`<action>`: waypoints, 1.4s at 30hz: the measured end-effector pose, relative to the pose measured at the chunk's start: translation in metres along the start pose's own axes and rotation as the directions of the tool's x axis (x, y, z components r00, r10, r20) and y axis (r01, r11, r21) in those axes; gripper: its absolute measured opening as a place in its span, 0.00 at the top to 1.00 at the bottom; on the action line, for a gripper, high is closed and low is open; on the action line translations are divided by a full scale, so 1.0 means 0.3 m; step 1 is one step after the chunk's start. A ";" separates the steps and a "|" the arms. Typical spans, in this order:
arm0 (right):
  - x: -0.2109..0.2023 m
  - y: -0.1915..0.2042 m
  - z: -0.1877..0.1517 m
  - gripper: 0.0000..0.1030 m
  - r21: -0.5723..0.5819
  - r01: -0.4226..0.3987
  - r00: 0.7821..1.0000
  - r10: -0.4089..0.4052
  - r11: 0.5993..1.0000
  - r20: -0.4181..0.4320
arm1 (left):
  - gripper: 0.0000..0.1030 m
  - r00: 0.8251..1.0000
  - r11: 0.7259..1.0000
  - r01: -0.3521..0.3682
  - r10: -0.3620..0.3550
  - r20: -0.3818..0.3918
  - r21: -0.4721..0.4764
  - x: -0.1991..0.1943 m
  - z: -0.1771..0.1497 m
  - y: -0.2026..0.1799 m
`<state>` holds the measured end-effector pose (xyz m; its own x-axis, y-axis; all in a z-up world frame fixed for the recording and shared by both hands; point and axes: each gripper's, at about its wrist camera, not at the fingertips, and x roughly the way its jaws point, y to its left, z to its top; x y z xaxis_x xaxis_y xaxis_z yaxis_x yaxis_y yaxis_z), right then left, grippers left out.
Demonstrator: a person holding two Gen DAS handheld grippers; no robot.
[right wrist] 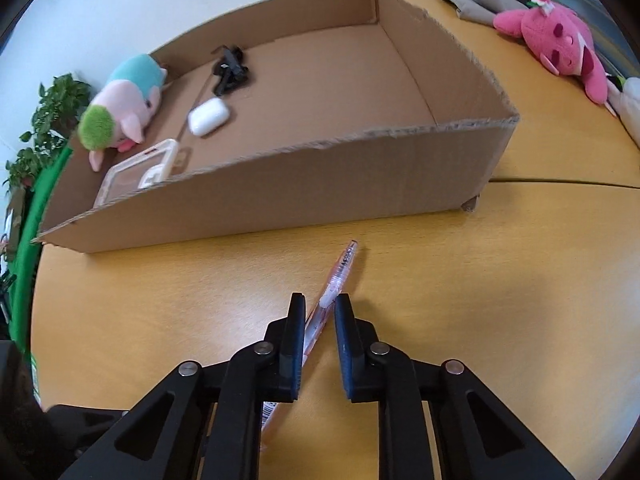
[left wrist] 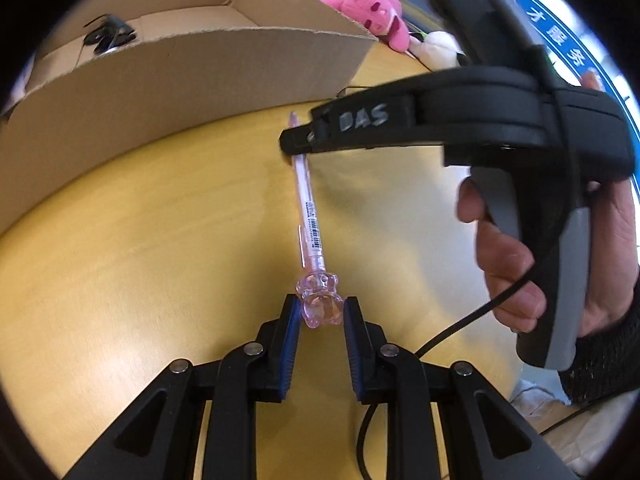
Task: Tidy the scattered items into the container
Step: 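Lift the pink pen with the left gripper and carry it over the box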
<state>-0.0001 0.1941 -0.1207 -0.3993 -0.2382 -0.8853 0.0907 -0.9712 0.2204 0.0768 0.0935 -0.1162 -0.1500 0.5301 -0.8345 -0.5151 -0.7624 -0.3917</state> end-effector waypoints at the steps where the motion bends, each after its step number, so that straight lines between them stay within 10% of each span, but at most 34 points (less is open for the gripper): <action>1: -0.018 0.008 0.000 0.90 -0.003 -0.006 1.000 0.006 1.000 0.008 | 0.80 1.000 1.000 0.007 -0.007 0.004 -0.011 -0.006 -0.008 -0.004; 12: -0.147 0.017 0.029 0.97 0.008 -0.080 0.996 0.080 0.997 0.039 | 0.80 0.997 0.999 -0.032 0.034 0.066 -0.032 -0.106 -0.003 -0.030; 16: -0.096 -0.035 -0.014 0.30 0.081 -0.111 0.993 0.113 0.991 -0.026 | 0.80 0.999 0.996 -0.042 0.044 0.029 -0.074 -0.074 -0.032 -0.002; 17: -0.084 -0.035 -0.025 0.28 0.088 -0.118 0.992 0.121 0.989 -0.040 | 0.80 0.999 0.996 -0.044 0.046 0.028 -0.076 -0.066 -0.032 -0.012; 25: 0.033 0.025 -0.040 0.33 0.039 -0.089 0.987 0.093 0.995 -0.133 | 0.80 0.999 0.996 -0.035 0.038 0.035 -0.076 -0.075 -0.037 -0.031; 30: 0.037 0.035 -0.008 0.79 -0.013 -0.010 0.989 0.008 1.000 -0.151 | 0.80 0.998 0.997 -0.035 0.039 0.053 -0.064 -0.102 -0.041 -0.052; 42: -0.119 0.050 0.048 0.86 -0.035 -0.064 0.997 0.062 0.997 -0.042 | 0.80 0.998 0.997 -0.012 0.016 0.057 -0.080 -0.119 -0.019 -0.053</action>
<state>0.0024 0.1881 -0.0798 -0.3542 -0.2985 -0.8863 0.1476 -0.9537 0.2622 0.0951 0.0847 -0.0822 -0.2059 0.5380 -0.8174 -0.4441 -0.7957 -0.4118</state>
